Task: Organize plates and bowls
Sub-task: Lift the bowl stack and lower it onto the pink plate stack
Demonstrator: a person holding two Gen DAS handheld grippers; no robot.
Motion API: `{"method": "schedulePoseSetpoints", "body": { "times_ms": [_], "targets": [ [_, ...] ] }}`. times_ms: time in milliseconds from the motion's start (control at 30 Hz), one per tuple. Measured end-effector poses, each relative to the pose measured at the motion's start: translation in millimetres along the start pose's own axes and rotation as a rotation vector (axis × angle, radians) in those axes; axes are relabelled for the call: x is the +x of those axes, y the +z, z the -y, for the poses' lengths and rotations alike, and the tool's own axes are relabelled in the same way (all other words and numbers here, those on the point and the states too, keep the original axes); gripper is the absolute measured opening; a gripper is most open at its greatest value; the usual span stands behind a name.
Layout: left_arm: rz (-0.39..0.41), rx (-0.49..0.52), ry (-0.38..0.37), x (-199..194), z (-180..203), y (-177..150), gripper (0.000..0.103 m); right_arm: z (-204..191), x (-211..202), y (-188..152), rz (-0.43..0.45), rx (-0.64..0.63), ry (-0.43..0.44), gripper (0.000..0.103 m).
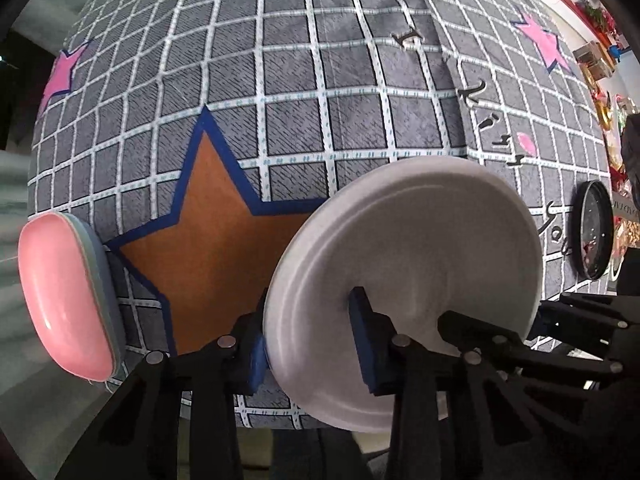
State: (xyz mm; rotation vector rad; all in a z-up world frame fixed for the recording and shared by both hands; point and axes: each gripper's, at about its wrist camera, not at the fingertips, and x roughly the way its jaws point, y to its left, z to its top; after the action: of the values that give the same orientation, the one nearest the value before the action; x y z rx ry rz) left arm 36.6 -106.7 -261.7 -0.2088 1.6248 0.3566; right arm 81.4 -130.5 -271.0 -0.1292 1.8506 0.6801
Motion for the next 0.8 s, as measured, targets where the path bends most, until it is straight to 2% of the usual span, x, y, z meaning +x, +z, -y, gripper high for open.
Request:
{"method": "schedulePoseSetpoints", "body": {
  "times_ms": [200,367,600,800],
  "targets": [
    [0.043,0.008,-0.001,-21.4,-9.2,-4.6,0.039,-22.3,-12.2,-3.0,0.038,-0.01,-0.01,0.026],
    [0.068,0.034,-0.004,-34.0,-37.6,-7.4,0.039,-53.0,-14.2,-4.7,0.07,0.004,-0.012,0.026],
    [0.11,0.0,0.003,-58.1,-103.2,-22.1,0.038,-127.4,-4.1,-11.3,0.092,-0.022,-0.022,0.026],
    [0.126,-0.106,0.012,-66.9,-189.7,-26.5,0.038,-195.6,9.8,-17.7,0.089,-0.124,-0.037,0.026]
  ]
}}
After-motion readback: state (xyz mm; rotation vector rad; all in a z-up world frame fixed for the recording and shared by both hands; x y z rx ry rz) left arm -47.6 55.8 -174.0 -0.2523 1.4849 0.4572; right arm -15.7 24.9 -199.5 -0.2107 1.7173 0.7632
